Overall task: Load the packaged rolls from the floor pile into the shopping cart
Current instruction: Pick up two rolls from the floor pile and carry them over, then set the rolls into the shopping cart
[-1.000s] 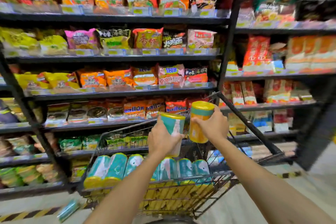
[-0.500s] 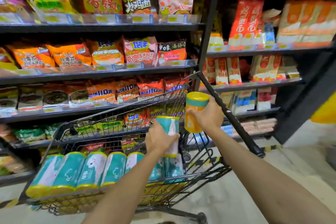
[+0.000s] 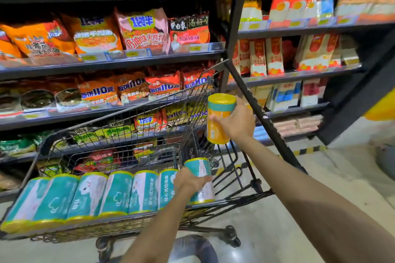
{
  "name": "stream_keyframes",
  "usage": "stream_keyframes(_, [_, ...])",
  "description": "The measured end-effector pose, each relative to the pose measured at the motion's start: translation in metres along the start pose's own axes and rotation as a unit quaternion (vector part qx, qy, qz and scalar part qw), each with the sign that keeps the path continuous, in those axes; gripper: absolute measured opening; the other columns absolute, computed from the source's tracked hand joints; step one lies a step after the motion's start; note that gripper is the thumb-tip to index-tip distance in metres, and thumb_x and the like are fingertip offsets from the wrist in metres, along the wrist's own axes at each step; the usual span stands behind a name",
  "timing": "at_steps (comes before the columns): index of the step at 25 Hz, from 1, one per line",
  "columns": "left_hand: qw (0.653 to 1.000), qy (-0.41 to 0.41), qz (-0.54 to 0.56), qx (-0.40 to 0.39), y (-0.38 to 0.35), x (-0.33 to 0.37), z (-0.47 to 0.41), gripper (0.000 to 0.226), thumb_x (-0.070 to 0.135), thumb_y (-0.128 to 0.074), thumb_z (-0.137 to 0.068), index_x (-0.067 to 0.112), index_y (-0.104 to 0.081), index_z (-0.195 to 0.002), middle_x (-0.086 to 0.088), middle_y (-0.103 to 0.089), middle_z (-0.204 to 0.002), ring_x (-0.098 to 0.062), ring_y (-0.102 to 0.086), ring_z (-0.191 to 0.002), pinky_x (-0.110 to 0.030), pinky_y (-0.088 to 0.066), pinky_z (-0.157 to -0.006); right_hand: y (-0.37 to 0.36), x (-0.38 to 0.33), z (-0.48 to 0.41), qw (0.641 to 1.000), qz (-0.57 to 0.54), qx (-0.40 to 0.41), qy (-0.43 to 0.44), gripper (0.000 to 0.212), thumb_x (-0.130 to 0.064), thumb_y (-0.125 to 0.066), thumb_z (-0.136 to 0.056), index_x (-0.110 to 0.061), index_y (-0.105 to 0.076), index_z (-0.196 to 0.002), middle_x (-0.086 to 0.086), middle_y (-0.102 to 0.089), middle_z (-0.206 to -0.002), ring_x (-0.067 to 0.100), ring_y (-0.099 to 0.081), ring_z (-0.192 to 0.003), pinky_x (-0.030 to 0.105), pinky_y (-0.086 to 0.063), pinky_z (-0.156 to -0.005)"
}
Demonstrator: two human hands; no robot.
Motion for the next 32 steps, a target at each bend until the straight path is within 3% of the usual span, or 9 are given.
stream_keyframes(3, [1.000, -0.003, -0.018, -0.010, -0.005, 0.000, 0.002, 0.069, 0.068, -0.070, -0.063, 0.009, -0.062, -0.097, -0.005, -0.070, -0.088, -0.019, -0.065, -0.083, -0.030, -0.048, -0.066, -0.006, 0.000, -0.002, 1.000, 0.009, -0.017, 0.005, 0.076, -0.048, -0.082, -0.064, -0.017, -0.051, -0.126, 0.008, -0.065, -0.112, 0.029, -0.060, -0.104, 0.037, -0.048, -0.082])
stream_keyframes(7, [0.999, -0.028, -0.031, -0.024, 0.001, 0.000, 0.005, 0.092, 0.070, -0.069, -0.064, 0.007, -0.045, -0.127, -0.009, -0.062, -0.118, -0.025, -0.058, -0.108, -0.037, -0.050, -0.088, -0.013, -0.002, 0.000, 0.999, 0.010, -0.032, 0.001, 0.073, -0.047, -0.082, -0.065, -0.017, -0.052, -0.123, 0.006, -0.065, -0.111, 0.027, -0.061, -0.103, 0.036, -0.048, -0.082])
stream_keyframes(9, [0.996, -0.061, -0.058, -0.008, 0.020, 0.003, 0.008, 0.108, 0.066, -0.068, -0.070, 0.006, -0.020, -0.147, -0.013, -0.037, -0.148, -0.029, -0.040, -0.132, -0.039, -0.041, -0.103, -0.017, -0.006, 0.000, 0.999, 0.007, -0.042, -0.001, 0.072, -0.047, -0.082, -0.065, -0.016, -0.051, -0.123, 0.007, -0.065, -0.110, 0.028, -0.062, -0.101, 0.036, -0.048, -0.080])
stream_keyframes(11, [0.984, -0.098, -0.143, 0.044, 0.050, 0.006, 0.006, 0.117, 0.069, -0.061, -0.074, 0.008, 0.002, -0.151, -0.009, -0.004, -0.160, -0.029, -0.013, -0.145, -0.042, -0.026, -0.115, -0.024, -0.014, -0.001, 0.999, 0.005, -0.053, -0.002, 0.072, -0.047, -0.082, -0.066, -0.015, -0.051, -0.122, 0.007, -0.065, -0.111, 0.029, -0.062, -0.101, 0.038, -0.049, -0.082])
stream_keyframes(14, [0.952, -0.137, -0.244, 0.123, 0.099, 0.010, -0.005, 0.115, 0.072, -0.053, -0.078, 0.009, 0.011, -0.150, -0.009, 0.013, -0.158, -0.027, 0.008, -0.147, -0.043, -0.007, -0.119, -0.037, -0.027, -0.006, 0.998, 0.012, -0.056, 0.003, 0.071, -0.049, -0.081, -0.066, -0.014, -0.051, -0.120, 0.008, -0.065, -0.111, 0.029, -0.062, -0.101, 0.040, -0.051, -0.082])
stream_keyframes(18, [0.930, -0.166, -0.281, 0.167, 0.143, 0.005, -0.028, 0.113, 0.073, -0.048, -0.080, 0.008, 0.013, -0.150, -0.010, 0.018, -0.157, -0.026, 0.014, -0.146, -0.042, 0.001, -0.119, -0.081, -0.042, -0.013, 0.995, 0.034, -0.099, 0.000, 0.072, -0.052, -0.080, -0.066, -0.013, -0.050, -0.119, 0.009, -0.065, -0.112, 0.032, -0.060, -0.104, 0.041, -0.050, -0.083])
stream_keyframes(26, [0.915, -0.198, -0.314, 0.158, 0.196, -0.018, -0.124, 0.115, 0.076, -0.044, -0.078, 0.007, 0.015, -0.149, -0.011, 0.022, -0.156, -0.025, 0.019, -0.144, -0.040, 0.005, -0.118, -0.225, -0.029, -0.029, 0.967, 0.148, -0.189, -0.085, 0.080, -0.055, -0.076, -0.069, -0.008, -0.044, -0.126, 0.014, -0.063, -0.117, 0.033, -0.060, -0.110, 0.039, -0.049, -0.086])
stream_keyframes(32, [0.918, -0.220, -0.305, 0.122, 0.201, -0.039, -0.200, 0.116, 0.076, -0.043, -0.079, 0.007, 0.020, -0.147, -0.008, 0.026, -0.155, -0.022, 0.023, -0.143, -0.036, 0.011, -0.116, -0.331, 0.029, -0.018, 0.922, 0.204, -0.267, -0.193, 0.060, -0.044, -0.076, -0.075, -0.012, -0.054, -0.120, 0.010, -0.060, -0.122, 0.029, -0.059, -0.115, 0.036, -0.049, -0.090])
Point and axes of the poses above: each hand's wrist, its own z-axis away from the middle knuckle, its own y-axis out of the back of the hand, x = y × z, the point moved 5 cm from there along -z, towards the middle knuckle
